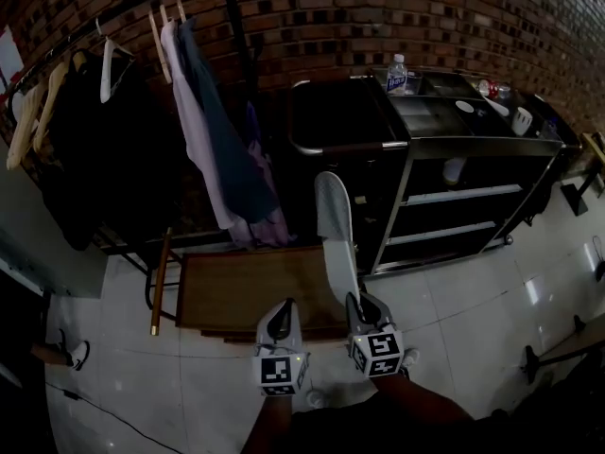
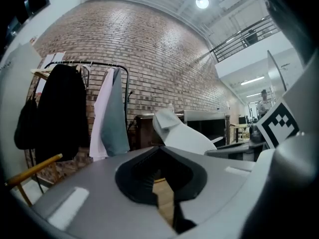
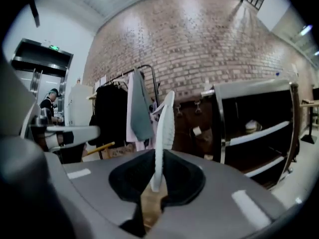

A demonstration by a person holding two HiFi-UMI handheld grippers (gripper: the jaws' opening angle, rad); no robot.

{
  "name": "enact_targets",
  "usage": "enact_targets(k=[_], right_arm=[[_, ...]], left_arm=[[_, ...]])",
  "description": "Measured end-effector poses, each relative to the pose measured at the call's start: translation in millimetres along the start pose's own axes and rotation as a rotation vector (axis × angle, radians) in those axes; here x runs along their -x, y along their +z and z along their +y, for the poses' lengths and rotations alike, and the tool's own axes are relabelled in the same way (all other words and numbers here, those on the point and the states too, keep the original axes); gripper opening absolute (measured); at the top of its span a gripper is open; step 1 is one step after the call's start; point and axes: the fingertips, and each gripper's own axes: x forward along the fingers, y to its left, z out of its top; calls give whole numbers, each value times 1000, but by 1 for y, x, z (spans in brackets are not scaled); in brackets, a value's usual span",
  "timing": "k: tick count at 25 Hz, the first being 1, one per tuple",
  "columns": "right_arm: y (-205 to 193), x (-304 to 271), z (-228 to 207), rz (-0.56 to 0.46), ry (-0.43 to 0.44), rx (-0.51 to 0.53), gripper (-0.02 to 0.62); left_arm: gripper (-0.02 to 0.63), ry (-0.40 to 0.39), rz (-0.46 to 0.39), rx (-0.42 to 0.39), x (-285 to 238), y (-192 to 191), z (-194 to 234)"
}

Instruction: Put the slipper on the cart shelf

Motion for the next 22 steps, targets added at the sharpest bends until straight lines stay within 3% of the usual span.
enact_targets(k=[3,7,10,19,22], right_arm=[[41,7,-4,-98,-22,67,38],[72,15,-4,-155,-49,111,39],[72,16,-3,-160,-48,112,40],[81,25,6,-185,-51,130,40],[79,26,7,-188,-51,139,41]], left_arm=[[15,-18,-69,0,0,26,-8],[15,-16,-115,-51,1,47,-13],[15,-21,-124,-80,0,53,-17],[15,-19,-87,-62,7,44,-11],[15,-25,-110,-53,10,48,-12]])
